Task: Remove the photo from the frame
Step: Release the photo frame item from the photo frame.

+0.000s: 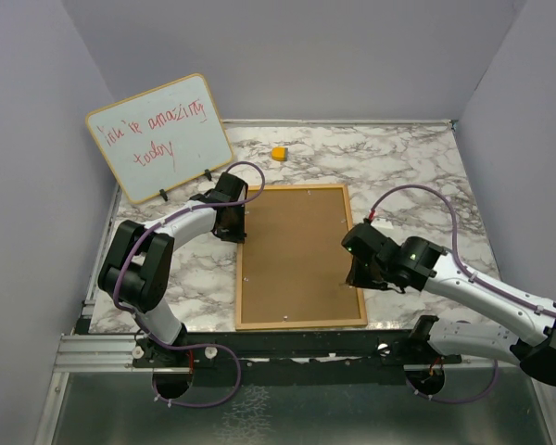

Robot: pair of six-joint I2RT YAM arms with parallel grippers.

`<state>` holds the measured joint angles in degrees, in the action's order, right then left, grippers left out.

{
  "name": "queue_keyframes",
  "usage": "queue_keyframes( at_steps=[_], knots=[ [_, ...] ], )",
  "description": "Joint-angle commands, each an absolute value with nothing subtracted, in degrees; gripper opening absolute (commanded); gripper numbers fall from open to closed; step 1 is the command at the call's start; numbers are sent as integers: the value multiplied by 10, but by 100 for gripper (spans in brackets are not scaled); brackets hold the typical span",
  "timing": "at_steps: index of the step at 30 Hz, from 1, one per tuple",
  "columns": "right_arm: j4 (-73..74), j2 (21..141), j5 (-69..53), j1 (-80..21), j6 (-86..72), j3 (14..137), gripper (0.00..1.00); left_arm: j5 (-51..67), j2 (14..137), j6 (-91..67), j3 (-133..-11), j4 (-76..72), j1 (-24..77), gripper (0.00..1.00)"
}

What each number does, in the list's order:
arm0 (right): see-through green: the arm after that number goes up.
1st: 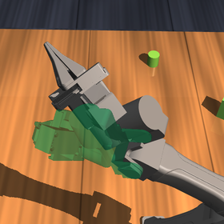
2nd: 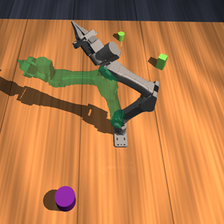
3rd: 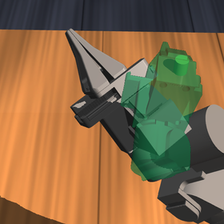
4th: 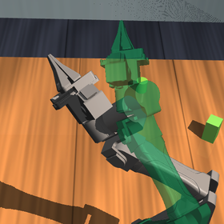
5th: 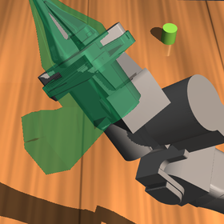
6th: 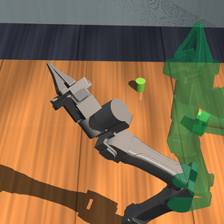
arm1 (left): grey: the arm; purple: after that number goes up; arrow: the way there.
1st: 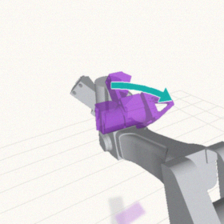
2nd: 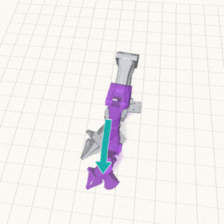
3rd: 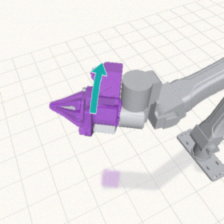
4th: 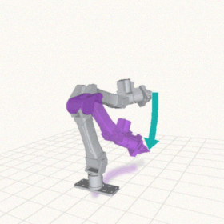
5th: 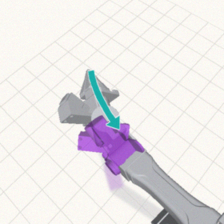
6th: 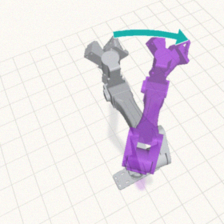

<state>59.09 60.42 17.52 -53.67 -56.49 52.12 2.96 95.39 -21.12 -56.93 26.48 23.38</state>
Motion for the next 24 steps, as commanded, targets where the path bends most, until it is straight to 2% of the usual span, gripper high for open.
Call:
queue_keyframes(
  at_steps=[1, 13, 24],
  knots=[
    [520, 611, 88, -540, -513, 511, 0, 37, 955, -197, -560, 271, 243, 0],
    [434, 627, -40, -550, -461, 489, 0, 40, 957, -197, -560, 271, 243, 0],
    [398, 627, -69, -575, -456, 485, 0, 40, 957, -197, -560, 271, 243, 0]
  ],
)
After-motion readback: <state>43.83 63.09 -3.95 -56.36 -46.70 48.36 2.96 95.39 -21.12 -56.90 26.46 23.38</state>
